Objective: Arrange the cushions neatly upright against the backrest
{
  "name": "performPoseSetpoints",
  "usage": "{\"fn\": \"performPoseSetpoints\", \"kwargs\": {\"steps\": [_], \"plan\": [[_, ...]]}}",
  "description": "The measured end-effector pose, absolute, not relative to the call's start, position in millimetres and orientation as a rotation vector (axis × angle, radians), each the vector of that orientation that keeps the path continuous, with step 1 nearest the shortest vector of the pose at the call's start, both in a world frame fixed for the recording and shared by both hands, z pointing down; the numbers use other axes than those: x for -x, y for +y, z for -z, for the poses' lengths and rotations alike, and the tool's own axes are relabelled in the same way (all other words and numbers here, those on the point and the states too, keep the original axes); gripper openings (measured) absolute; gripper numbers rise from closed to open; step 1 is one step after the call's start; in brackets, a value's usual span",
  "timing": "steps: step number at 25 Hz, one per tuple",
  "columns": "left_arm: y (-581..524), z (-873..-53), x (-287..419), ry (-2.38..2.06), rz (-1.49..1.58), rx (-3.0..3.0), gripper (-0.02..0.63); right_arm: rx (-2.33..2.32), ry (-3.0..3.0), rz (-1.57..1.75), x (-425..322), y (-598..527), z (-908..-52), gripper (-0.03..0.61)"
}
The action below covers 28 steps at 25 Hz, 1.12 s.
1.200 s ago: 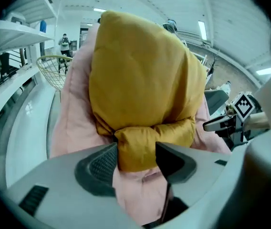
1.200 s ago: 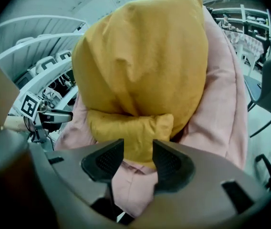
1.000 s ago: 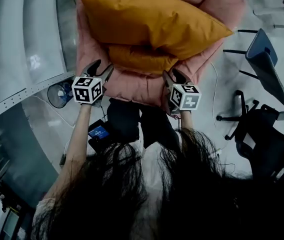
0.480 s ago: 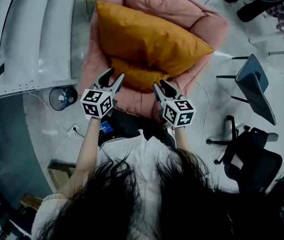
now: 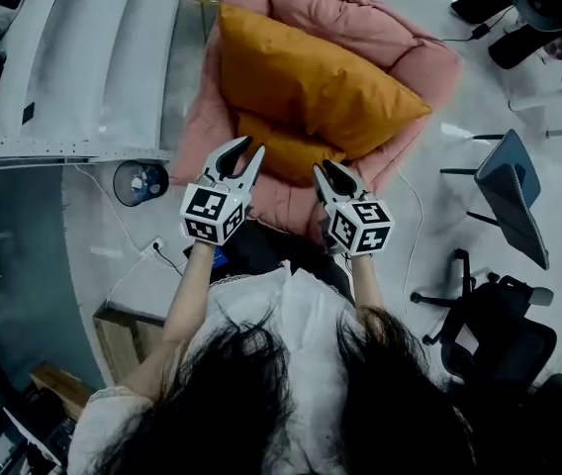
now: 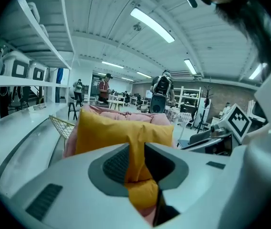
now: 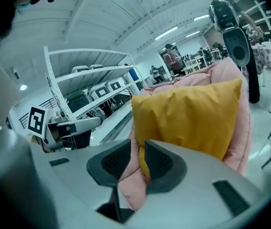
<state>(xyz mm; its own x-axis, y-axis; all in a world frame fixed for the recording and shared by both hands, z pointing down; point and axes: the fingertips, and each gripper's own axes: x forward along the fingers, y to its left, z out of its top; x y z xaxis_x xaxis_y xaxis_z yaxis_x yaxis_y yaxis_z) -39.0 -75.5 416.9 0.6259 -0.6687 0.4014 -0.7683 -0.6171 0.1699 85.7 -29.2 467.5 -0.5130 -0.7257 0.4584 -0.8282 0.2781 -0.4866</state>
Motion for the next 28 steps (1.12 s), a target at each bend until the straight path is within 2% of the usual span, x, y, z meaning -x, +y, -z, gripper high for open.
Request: {"fn": "performPoseSetpoints", "kwargs": {"steps": [7,13,19,28], "plan": [[-46.6,-398.6,49.3,-1.102,-0.43,-2.575,0.103,-1.45,-2.417,-0.994,-61.7,-23.7,-451.2,0.092],[-1.9,-395.3,86.7,-1.036,-0.413,-2.575,0.103,-1.51,-2.413,-0.959,-20.4,1.6,-437.8,0.087],[54.8,-393.4,137.5,-0.937,-0.381,-2.597,0.103,-1.595,-2.398,-0.934,37.2,53.9,-424.9,0.084],[132.1,-376.3,177.2,-0.781,-0.322,-2.689,0.103,-1.687,-2.374,-0.879,98.8,142.3,-406.4,0.082]]}}
